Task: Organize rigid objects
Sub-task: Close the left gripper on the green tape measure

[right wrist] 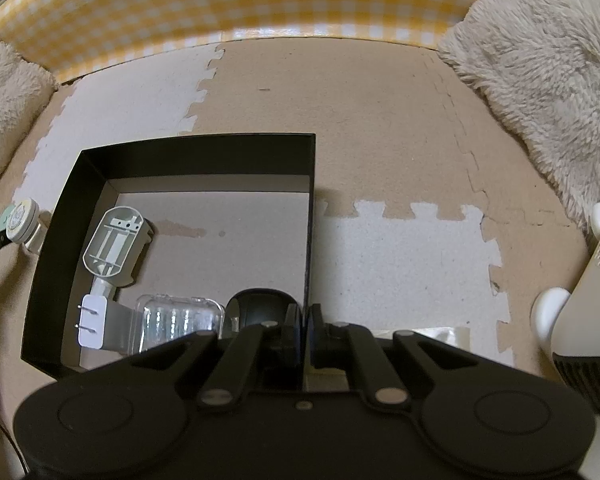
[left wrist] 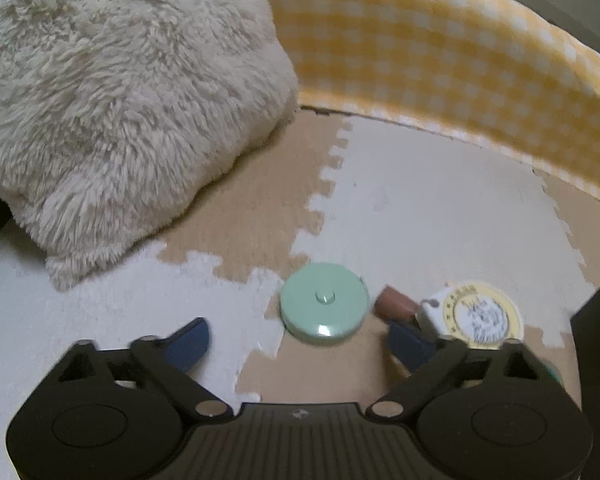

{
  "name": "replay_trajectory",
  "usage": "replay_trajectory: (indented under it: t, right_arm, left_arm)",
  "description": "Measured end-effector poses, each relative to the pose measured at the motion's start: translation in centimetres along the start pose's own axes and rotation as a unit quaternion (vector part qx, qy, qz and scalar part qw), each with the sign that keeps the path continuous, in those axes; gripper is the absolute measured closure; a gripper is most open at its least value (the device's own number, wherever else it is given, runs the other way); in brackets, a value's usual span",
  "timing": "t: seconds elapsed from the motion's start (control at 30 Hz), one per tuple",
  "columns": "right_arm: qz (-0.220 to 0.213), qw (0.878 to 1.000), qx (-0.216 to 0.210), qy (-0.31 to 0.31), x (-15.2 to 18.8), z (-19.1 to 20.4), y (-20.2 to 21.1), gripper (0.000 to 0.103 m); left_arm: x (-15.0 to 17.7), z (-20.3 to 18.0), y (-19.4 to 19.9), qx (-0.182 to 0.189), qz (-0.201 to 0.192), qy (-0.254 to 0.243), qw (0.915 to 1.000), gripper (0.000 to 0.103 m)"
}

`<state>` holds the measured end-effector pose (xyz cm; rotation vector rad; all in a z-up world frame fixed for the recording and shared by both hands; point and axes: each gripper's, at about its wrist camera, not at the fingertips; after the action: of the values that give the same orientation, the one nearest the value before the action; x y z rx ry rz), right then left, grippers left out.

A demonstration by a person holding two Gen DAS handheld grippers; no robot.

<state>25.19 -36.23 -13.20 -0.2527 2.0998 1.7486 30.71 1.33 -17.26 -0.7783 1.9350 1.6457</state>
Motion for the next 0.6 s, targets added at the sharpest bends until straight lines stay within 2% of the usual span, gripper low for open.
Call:
replay_trajectory:
  t: [0.2,0.33,0.6]
  right_arm:
    - [0.000,1.000,0.002,0.002,0.01,0.07,-0.01,0.098]
    - [0.000,1.000,0.002,0.003,0.02,0.06,-0.02,0.099]
    - [0.000,1.000,0.000,-0.001,0.04,-0.04,-0.02,0.099]
  left_arm:
    - [-0.31,0.08,-0.66,0.011,-0.018,-0.023,0.9995,0.031]
    - [-0.35,-0.47,-0.85,0.023,-0.023,-0.046,0.9984,0.053]
    - [-0.27,-0.64,-0.49,0.026,-0.026,-0.040,0.9985,0.053]
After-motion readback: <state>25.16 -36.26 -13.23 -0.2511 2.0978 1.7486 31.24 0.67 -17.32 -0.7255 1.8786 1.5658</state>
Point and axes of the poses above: each gripper's, at about its wrist camera, not at the fingertips, and y roughly against the way its jaws point, z to its left, x to its underside, and after that the axes turned 12 degrees about x, right-handed
